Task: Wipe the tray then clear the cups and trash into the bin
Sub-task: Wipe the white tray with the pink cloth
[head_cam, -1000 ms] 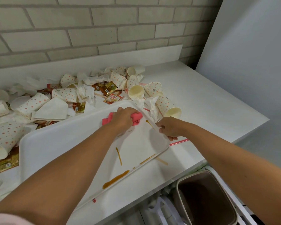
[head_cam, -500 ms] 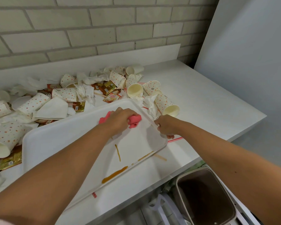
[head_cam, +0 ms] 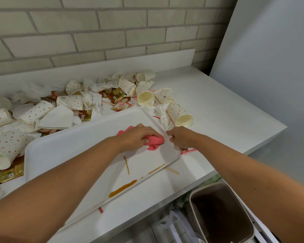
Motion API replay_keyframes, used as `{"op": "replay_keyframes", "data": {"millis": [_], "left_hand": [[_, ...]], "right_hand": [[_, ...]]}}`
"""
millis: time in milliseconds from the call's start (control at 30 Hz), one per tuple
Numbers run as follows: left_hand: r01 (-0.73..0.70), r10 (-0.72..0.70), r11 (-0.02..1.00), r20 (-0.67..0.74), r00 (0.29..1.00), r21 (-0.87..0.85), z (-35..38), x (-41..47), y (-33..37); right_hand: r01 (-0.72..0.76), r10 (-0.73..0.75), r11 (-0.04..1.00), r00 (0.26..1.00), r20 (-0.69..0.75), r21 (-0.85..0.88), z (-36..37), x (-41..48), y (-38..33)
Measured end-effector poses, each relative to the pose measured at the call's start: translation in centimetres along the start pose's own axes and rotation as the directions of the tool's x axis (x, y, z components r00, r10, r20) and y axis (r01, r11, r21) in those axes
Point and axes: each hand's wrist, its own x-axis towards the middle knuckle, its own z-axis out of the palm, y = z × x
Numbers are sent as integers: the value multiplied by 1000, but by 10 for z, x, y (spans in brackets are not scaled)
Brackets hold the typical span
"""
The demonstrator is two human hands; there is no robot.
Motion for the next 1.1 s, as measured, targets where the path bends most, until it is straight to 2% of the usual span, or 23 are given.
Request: {"op": "replay_keyframes", "data": {"millis": [167, 233, 367, 433, 600, 700, 933, 1033, 1100], "left_hand": [[148, -143, 988, -129, 981, 34, 2, 16, -6], [129, -119, 990, -140, 983, 61, 12, 20, 0], [29, -28, 999, -35, 999, 34, 11, 7, 8], [25, -25, 1000, 0, 1000, 0, 0, -2, 4], [196, -196, 980, -170, 966, -17, -10, 0, -16], [195, -187, 981, -205, 961, 19, 4, 5, 4], [10, -1, 990, -62, 998, 139, 19, 6, 19], [-14, 11, 996, 37, 999, 87, 7, -7, 8], [26, -26, 1000, 1, 1000, 15, -7, -17, -6]], "right_hand": [[-8, 8, 1000, 1000, 18, -14, -1, 2, 1], [-1, 1, 1000, 1000, 16, -13, -1, 3, 1], [-8, 8, 1000, 1000, 0, -24, 2, 3, 0], [-20, 20, 999, 1000, -11, -31, 2, 3, -1], [-37, 38, 997, 999, 6, -62, 0, 2, -2], [-35, 36, 998, 999, 20, -56, -1, 2, -3], [-38, 38, 999, 999, 20, -23, 0, -1, -6], [-39, 40, 999, 999, 21, -33, -2, -5, -7], [-51, 52, 998, 998, 29, -31, -2, -6, -8]]}}
